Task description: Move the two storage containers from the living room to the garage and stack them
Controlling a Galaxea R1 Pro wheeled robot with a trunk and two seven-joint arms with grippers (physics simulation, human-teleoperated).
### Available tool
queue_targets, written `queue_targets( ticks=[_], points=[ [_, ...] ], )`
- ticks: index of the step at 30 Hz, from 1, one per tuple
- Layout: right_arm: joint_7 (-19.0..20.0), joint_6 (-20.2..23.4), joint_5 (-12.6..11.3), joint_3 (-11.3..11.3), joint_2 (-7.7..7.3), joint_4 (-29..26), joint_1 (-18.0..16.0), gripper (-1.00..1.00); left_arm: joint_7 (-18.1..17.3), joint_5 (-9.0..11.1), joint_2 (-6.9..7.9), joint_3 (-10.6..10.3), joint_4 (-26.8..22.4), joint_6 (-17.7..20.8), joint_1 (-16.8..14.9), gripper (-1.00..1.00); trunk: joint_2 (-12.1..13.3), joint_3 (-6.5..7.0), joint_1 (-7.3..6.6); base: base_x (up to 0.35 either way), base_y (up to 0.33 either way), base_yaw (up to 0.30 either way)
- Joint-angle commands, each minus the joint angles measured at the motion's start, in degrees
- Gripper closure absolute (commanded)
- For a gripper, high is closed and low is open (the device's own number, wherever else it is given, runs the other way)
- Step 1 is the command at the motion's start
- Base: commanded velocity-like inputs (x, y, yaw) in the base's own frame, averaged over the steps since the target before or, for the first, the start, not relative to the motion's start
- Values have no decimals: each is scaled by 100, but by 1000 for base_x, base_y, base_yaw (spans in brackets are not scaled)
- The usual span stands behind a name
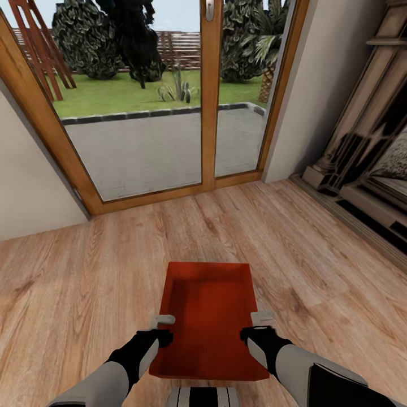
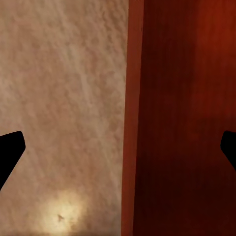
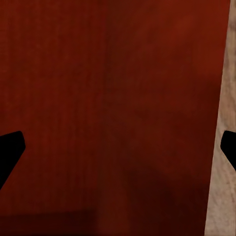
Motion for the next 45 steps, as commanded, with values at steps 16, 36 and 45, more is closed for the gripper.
queue_targets(
  ticks=[16, 36, 45],
  points=[
    [154, 38, -36, 25, -30, 14, -4, -100, 6, -29, -6, 29, -11, 24, 1, -100, -2, -4, -1, 0, 0, 0],
    [154, 63, -43, -6, -47, 29, -4, -100, -2, 5, -7, 35, -11, 38, 1, -100, -2, -4, -1, 0, 0, 0],
    [154, 44, -242, -11, -63, 32, -4, -100, 14, 6, 0, 37, -4, 40, 0, -100, -2, -4, -1, 0, 0, 0]
  ],
)
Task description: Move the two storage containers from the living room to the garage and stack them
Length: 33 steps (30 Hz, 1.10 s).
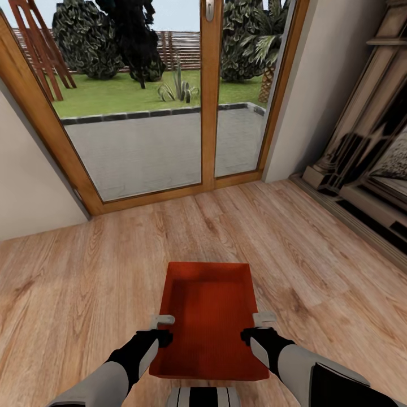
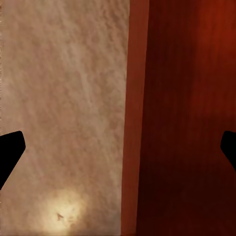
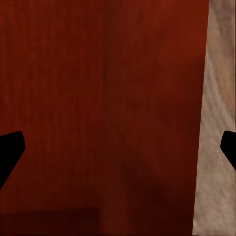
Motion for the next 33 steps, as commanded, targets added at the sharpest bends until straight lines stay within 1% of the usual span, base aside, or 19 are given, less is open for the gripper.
queue_targets(
  ticks=[1, 16, 18, 23, 33],
  points=[
    [-12, 25, -29, 48, -5, 7, -4, -100, 7, -26, -4, 29, -11, 33, 2, -100, -2, -4, -1, 0, 0, 0],
    [-12, 23, -42, 45, -29, 5, -4, -100, -19, -17, 1, 30, -9, 42, 0, -100, -2, -4, -1, 0, 0, 0],
    [-12, 23, -105, 41, -44, 6, -4, -100, -18, -17, 4, 29, -9, 42, 0, -100, -2, -4, -1, 0, 0, 0],
    [-12, 30, -482, 54, -139, 0, -4, -100, -11, -17, 6, 30, -9, 42, 1, -100, -2, -4, -1, 0, 0, 0],
    [-12, 26, -532, 79, -161, -1, -4, -100, 3, -17, 6, 30, -3, 42, 2, -100, -2, -4, -1, 0, 0, 0]
  ],
)
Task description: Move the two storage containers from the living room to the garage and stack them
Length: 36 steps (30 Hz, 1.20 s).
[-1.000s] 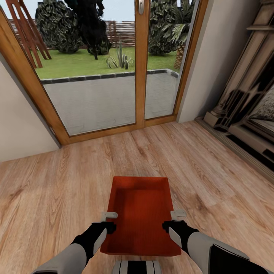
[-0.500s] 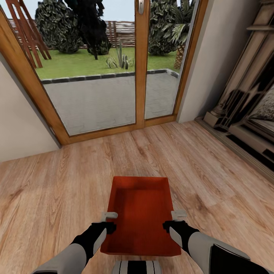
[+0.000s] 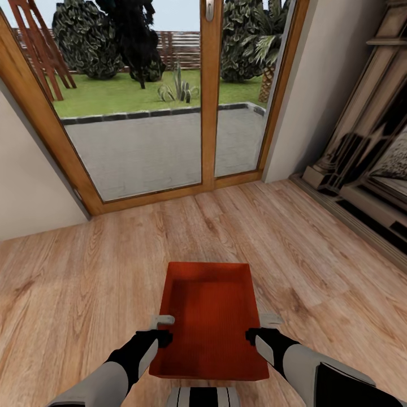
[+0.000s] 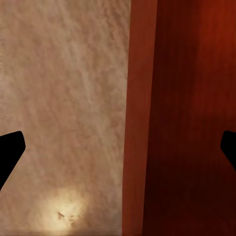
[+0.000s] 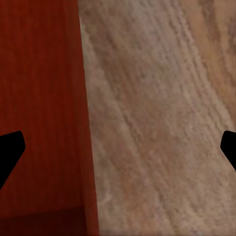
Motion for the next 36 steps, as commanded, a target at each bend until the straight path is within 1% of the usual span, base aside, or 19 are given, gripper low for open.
queue_targets(
  ticks=[1, 5, 8, 9, 12, 15, 20, 36],
  points=[
    [-11, 25, -27, 50, 4, 7, -4, -100, 12, -25, -4, 29, -11, 33, -1, -100, -2, -4, -1, 0, 0, 0],
    [-11, 24, -11, 60, 5, 6, -4, -100, 18, -25, -4, 29, -10, 33, 0, -100, -2, -4, -1, 0, 0, 0],
    [-11, 25, 38, 81, 34, 6, -4, -100, 20, -23, -4, 29, -10, 33, -1, -100, -2, -4, -1, 0, 0, 0],
    [-11, 36, 123, 105, 63, 1, -4, -100, 21, -22, -4, 29, -9, 33, -1, -100, -2, -4, -1, 0, 0, 0],
    [-11, 39, 365, 111, 73, -2, -4, -100, 21, -18, -4, 29, -9, 33, 1, -100, -2, -4, -1, 0, 0, 0],
    [-11, 47, 729, 108, 75, -3, -4, -100, 21, -16, -6, 29, -9, 33, 2, -100, -2, -4, -1, 0, 0, 0],
    [-11, 49, 787, 101, 67, -3, -4, -100, 21, -16, -9, 29, -7, 33, 2, -100, -2, -4, -1, 0, 0, 0],
    [-11, 50, 753, 88, 56, -3, -4, -100, 21, -8, -5, 29, -1, 39, 3, -100, -2, -4, -1, 0, 0, 0]
  ],
)
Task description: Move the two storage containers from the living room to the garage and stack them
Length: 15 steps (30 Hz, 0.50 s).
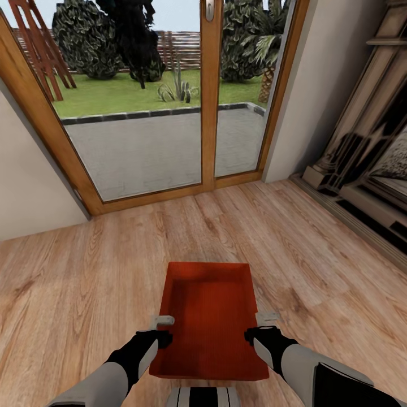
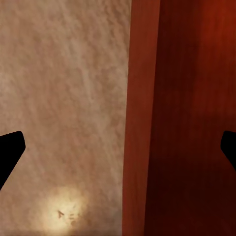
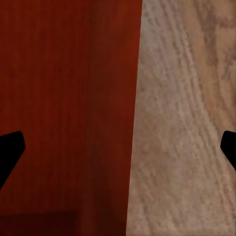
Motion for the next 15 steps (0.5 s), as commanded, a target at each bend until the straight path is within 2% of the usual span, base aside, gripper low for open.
queue_targets(
  ticks=[1, 15],
  points=[
    [-12, 24, -29, 48, 4, 6, -4, -100, 7, -23, -4, 29, -11, 31, 0, -100, -2, -4, -1, 0, 0, 0],
    [-12, 17, -33, 45, -5, 10, -4, -100, 7, -15, -13, 29, -3, 25, 4, -100, -2, -4, -1, 0, 0, 0]
  ],
)
